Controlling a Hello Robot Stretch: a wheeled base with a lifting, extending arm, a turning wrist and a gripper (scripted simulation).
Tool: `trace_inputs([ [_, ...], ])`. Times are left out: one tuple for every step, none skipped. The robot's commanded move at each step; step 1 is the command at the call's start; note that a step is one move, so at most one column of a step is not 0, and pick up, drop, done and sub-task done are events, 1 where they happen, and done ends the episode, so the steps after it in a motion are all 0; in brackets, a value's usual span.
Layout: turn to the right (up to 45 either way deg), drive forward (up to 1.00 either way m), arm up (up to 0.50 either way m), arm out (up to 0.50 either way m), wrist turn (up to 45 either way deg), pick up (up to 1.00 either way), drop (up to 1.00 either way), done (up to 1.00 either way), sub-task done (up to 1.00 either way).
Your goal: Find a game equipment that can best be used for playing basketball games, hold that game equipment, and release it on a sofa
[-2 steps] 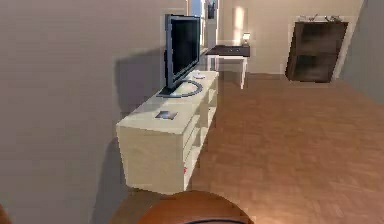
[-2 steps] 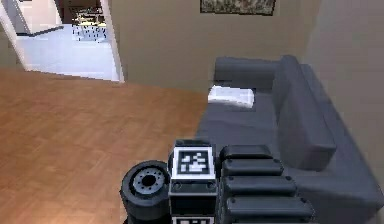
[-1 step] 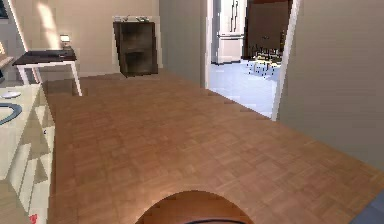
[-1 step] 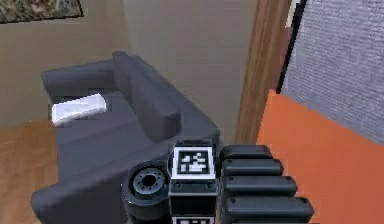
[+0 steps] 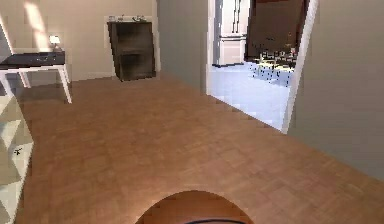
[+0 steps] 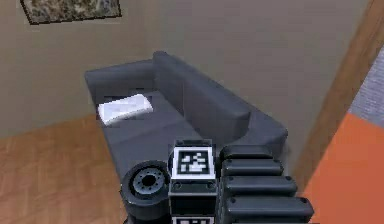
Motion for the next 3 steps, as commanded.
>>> trace_inputs([
  [-21.0,0.00,0.00,0.00,0.0,0.00,0.00,0.00,0.00],
  [0.0,0.55,0.00,0.00,0.0,0.00,0.00,0.00,0.00],
  [45.0,0.00,0.00,0.00,0.0,0.00,0.00,0.00,0.00],
])
